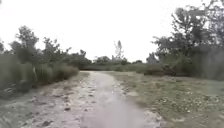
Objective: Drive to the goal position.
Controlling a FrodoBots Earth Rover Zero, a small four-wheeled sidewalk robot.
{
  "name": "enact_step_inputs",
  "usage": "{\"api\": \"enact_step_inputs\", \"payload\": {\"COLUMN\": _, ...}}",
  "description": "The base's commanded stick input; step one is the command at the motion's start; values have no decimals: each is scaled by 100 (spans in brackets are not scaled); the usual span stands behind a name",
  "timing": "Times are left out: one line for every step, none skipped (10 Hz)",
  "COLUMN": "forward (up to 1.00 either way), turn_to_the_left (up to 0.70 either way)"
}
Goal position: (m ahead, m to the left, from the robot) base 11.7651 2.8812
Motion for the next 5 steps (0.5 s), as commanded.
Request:
{"api": "enact_step_inputs", "payload": {"forward": 70, "turn_to_the_left": 0}}
{"api": "enact_step_inputs", "payload": {"forward": 70, "turn_to_the_left": 0}}
{"api": "enact_step_inputs", "payload": {"forward": 70, "turn_to_the_left": 0}}
{"api": "enact_step_inputs", "payload": {"forward": 70, "turn_to_the_left": 0}}
{"api": "enact_step_inputs", "payload": {"forward": 70, "turn_to_the_left": 0}}
